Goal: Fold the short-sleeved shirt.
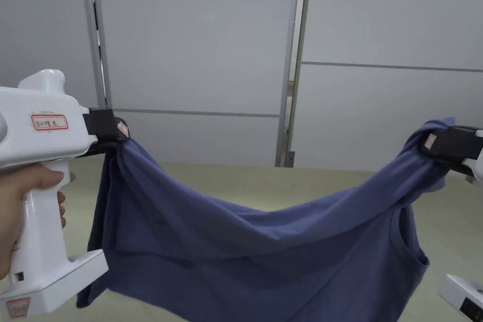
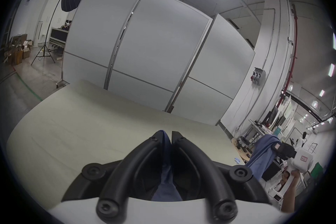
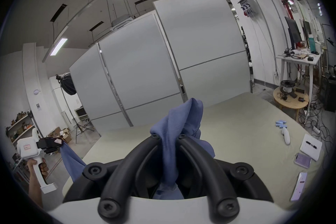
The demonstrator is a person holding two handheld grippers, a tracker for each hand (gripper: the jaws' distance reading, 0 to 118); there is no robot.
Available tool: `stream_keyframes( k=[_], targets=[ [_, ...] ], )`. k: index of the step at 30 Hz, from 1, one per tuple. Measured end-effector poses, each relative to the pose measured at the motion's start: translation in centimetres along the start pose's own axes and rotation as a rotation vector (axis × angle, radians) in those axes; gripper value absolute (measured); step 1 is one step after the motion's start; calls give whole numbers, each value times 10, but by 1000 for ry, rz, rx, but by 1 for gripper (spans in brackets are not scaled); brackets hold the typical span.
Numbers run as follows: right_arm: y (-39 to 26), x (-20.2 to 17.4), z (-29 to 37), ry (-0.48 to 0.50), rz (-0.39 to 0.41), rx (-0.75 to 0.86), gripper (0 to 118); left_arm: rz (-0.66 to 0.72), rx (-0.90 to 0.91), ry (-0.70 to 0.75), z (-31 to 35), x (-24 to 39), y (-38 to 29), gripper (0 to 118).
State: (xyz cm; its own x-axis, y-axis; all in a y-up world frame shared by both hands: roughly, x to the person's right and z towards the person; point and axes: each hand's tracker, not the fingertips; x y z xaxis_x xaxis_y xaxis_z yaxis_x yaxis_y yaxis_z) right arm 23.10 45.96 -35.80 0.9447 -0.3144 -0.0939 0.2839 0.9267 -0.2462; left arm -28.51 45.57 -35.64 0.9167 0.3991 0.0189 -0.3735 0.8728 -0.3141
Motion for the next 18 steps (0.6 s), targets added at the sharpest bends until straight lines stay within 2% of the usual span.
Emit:
stream_keyframes(
  k=[10,14,18],
  targets=[
    [31,-10,-79,-18,75,209,10,17,135,-18,-108,2,42,9],
    [15,-13,-102,-18,116,215,10,34,113,-15,-141,-12,29,9],
    [-28,-4,-114,-40,179,123,10,64,-6,31,-165,-37,-14,9]
  ],
)
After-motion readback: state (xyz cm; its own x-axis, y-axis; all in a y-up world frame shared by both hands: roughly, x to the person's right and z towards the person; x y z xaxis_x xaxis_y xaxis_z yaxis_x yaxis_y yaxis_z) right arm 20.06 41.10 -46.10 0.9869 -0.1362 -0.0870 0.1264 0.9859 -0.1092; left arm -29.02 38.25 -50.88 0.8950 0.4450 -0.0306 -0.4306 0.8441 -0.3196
